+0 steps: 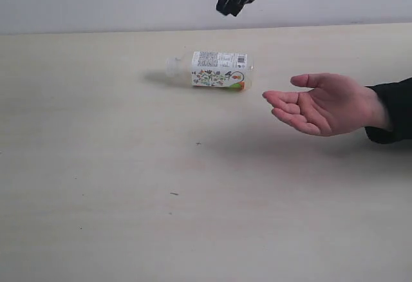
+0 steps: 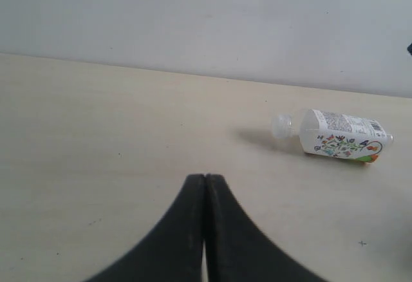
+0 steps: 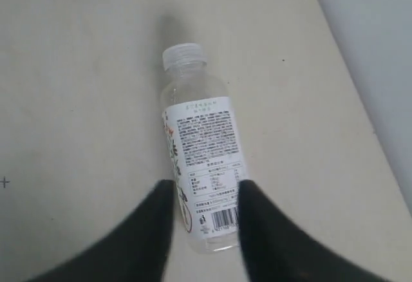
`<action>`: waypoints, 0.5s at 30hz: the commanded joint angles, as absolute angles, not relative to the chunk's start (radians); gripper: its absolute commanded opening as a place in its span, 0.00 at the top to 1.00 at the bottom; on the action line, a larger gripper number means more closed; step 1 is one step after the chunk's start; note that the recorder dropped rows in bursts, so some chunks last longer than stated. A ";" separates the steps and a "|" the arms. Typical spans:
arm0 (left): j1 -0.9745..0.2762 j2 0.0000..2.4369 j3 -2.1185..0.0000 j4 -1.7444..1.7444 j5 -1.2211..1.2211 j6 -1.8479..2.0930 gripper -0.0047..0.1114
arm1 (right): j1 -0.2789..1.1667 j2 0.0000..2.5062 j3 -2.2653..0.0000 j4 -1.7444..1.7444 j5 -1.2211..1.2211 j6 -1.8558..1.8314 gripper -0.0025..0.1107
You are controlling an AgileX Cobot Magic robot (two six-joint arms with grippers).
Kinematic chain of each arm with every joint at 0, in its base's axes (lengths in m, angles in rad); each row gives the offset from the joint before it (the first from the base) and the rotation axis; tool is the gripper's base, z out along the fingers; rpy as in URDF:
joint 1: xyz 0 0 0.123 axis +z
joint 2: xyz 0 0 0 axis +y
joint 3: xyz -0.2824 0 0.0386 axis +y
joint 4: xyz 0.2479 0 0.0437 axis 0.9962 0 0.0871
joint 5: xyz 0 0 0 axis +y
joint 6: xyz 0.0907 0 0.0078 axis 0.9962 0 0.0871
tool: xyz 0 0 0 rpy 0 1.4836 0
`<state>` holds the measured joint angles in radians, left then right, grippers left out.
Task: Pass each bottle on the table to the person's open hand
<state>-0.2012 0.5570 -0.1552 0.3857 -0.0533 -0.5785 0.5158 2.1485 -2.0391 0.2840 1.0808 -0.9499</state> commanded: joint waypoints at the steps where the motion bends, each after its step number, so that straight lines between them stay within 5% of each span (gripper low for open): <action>1: -0.200 0.554 -0.152 0.386 -0.054 -0.579 0.96 | 0.512 2.226 -2.044 0.296 1.037 -0.964 0.05; 15: -0.200 0.554 -0.152 0.386 -0.054 -0.579 0.96 | 0.512 2.413 -2.044 0.252 0.875 -1.053 0.07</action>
<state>-0.2012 0.5570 -0.1552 0.3857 -0.0533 -0.5785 0.5158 2.4003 -2.0391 0.2590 0.9230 -1.0439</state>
